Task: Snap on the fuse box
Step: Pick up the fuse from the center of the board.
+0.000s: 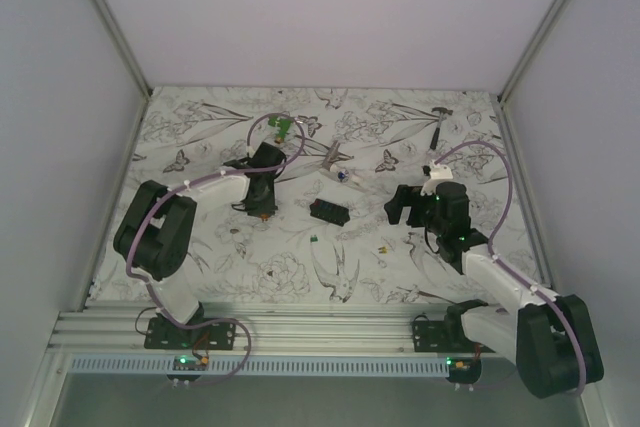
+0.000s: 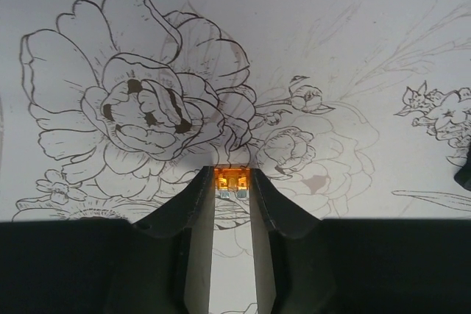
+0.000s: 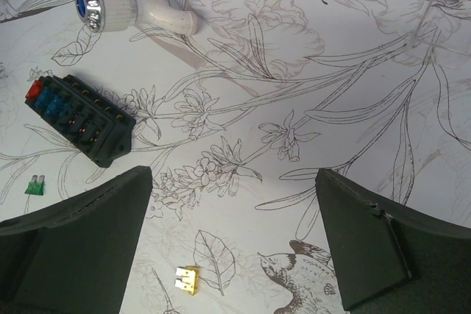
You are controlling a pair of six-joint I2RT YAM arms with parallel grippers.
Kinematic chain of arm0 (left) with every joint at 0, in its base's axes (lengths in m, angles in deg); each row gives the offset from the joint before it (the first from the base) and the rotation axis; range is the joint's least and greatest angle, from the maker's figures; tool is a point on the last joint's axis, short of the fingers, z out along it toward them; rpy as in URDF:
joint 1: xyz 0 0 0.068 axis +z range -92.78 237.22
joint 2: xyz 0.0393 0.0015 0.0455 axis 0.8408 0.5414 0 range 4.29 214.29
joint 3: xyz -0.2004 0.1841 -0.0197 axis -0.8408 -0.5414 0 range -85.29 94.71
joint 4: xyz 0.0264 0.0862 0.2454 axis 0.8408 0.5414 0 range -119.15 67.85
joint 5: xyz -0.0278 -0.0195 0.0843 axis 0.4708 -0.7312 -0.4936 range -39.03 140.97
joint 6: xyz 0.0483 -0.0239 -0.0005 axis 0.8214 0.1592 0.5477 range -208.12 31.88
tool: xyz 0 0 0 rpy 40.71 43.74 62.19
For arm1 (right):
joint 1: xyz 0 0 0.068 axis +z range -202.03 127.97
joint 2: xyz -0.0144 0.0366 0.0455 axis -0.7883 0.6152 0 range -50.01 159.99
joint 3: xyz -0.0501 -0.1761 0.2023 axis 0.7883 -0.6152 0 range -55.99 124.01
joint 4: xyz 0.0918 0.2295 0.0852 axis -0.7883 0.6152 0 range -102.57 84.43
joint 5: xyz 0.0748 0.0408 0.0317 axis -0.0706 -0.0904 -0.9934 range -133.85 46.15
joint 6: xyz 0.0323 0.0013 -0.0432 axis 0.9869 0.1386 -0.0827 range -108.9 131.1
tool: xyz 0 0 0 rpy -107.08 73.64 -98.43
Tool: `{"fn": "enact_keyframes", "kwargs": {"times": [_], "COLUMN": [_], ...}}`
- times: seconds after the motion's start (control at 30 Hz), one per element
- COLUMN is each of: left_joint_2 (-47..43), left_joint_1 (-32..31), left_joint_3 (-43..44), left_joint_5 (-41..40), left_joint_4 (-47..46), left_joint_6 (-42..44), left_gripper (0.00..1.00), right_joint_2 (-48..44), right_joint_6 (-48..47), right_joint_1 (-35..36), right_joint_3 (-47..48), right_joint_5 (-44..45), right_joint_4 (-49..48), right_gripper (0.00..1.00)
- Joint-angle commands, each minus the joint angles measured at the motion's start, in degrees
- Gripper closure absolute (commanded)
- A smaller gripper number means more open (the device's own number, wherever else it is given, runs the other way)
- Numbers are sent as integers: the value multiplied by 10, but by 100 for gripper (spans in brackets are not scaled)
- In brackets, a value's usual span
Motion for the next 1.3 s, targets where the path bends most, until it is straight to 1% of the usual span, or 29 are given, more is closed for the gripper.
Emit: {"fn": "enact_keyframes", "kwargs": {"times": [0.0,0.27,0.37,0.5,0.6,0.67,0.87,1.0,1.1,1.17,1.2,1.27], "left_joint_2": [-10,-61,-90,-131,-168,-188,-230,-252,-269,-272,-291,-301], "left_joint_1": [-6,-25,-31,-43,-66,-83,-131,-159,-178,-187,-191,-201], "left_joint_3": [-4,-3,-4,-7,-12,-11,1,9,9,9,9,6], "left_joint_5": [24,45,54,72,72,66,55,41,30,27,27,22], "left_joint_4": [17,11,10,1,-19,-33,-73,-94,-109,-117,-121,-131], "left_joint_6": [-15,-8,-11,-33,-60,-77,-111,-123,-130,-136,-138,-144], "left_gripper": [80,81,81,81,81,81,81,81,81,81,81,81], "right_joint_2": [-16,-31,-38,-41,-43,-41,-21,-7,6,18,25,36], "right_joint_6": [11,37,47,68,89,101,98,88,78,68,64,60], "right_joint_1": [5,20,38,71,106,134,230,285,314,332,340,351], "right_joint_3": [9,9,12,9,-4,-11,-21,-31,-31,-30,-28,-25], "right_joint_5": [-16,-54,-65,-62,-46,-36,23,54,66,75,79,90], "right_joint_4": [-2,-14,-24,-59,-112,-167,-280,-359,-398,-422,-433,-446], "right_gripper": [1,1,0,0,2,6,14,26,32,38,41,47]}}
